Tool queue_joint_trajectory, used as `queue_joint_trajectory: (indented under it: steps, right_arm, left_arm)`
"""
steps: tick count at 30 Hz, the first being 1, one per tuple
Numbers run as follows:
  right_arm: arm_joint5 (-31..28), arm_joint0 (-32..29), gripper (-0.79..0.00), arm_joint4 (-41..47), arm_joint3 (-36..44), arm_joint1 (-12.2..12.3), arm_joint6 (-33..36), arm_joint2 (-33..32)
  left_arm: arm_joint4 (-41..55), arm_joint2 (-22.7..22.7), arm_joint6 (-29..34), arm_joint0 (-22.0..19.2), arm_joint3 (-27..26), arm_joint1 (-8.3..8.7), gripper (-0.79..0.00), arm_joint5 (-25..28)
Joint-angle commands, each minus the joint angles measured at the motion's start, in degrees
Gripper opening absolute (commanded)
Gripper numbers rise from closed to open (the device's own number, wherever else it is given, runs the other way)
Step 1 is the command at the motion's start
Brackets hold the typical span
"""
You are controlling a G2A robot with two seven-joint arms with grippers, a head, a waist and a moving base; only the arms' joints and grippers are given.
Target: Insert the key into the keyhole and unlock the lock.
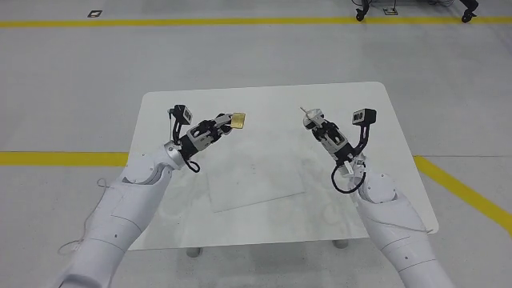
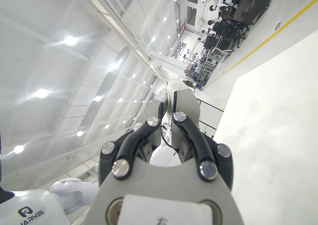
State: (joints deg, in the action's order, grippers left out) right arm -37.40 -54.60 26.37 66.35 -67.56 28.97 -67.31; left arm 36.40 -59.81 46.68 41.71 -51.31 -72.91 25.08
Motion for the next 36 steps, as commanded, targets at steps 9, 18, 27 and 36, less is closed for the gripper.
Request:
queue_joint_trajectory:
  steps: [9,18,27,36]
  right_arm:
    - [4.75,-0.47,-0.785,-2.85,0.93,-1.33,-7.29,3.4]
    - [8.99,2.53,-0.785,-1.04,0.18,-3.16,-11.67,5.28]
    - [12.38,5.21,-0.785,2.53,-1.03,-4.53,-9.74,6.2]
    - [12.54,7.56,-0.785,6.4,-4.76,-5.89,-7.53,6.58]
  left_arm:
    - [-8.86,-0.17,-10.26,5.44,-6.59,0.09,-0.785,6.96]
    - [-19.67,2.99,-21.41,5.9,-6.72,-2.04,-0.785,23.66]
    - [-32.5,6.19,-33.61,3.05,-3.86,-4.69,-0.785,25.85]
    - [-34.2,6.24,-38.49,1.46,-0.11,-6.14,-0.785,25.66]
